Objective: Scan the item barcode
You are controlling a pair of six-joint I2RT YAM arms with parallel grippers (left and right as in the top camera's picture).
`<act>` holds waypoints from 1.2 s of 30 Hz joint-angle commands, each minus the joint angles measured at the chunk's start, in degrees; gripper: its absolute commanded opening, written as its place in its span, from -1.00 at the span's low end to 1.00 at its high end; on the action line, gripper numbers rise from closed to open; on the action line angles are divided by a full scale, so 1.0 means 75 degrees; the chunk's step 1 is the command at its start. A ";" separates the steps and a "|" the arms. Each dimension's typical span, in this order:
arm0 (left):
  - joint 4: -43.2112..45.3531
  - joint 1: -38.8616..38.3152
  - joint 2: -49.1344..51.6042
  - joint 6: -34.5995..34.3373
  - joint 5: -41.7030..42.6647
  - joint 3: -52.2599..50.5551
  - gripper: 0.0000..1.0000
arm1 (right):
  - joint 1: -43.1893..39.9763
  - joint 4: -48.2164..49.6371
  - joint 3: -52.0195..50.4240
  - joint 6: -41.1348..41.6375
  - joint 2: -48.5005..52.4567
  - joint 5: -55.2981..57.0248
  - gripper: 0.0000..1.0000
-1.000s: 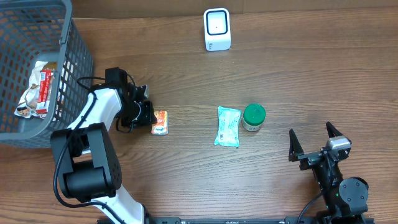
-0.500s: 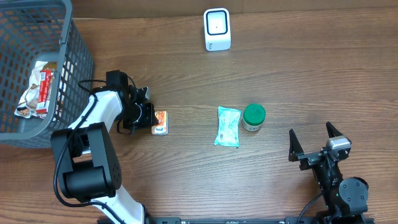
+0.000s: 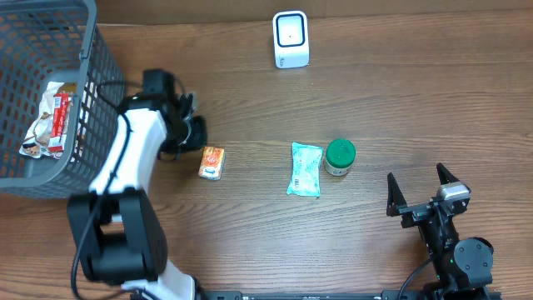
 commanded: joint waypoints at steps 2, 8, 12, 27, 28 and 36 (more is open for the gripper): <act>-0.0108 -0.1282 -0.0921 -0.0708 -0.2355 0.0251 -0.92 | -0.0020 0.0044 -0.0079 -0.0006 -0.0061 0.0032 1.00; -0.0627 -0.1789 -0.0784 -0.0778 -0.3144 0.0251 -0.15 | -0.0020 0.0044 -0.0079 -0.0006 -0.0061 0.0032 1.00; -0.0866 -0.1148 -0.0758 -0.0475 -0.2398 0.0251 0.07 | -0.0020 0.0047 -0.0079 -0.0006 -0.0061 0.0032 1.00; 0.1107 0.0493 -0.0705 0.2075 0.1314 -0.1868 -0.36 | -0.0020 0.0047 -0.0079 -0.0006 -0.0061 0.0032 1.00; 0.1215 0.0495 -0.0659 0.2075 0.1314 -0.1944 -0.35 | -0.0020 0.0047 -0.0079 -0.0006 -0.0061 0.0032 1.00; 0.1466 0.0685 0.0087 0.2241 0.1326 -0.1985 -0.34 | -0.0020 0.0047 -0.0079 -0.0006 -0.0061 0.0032 1.00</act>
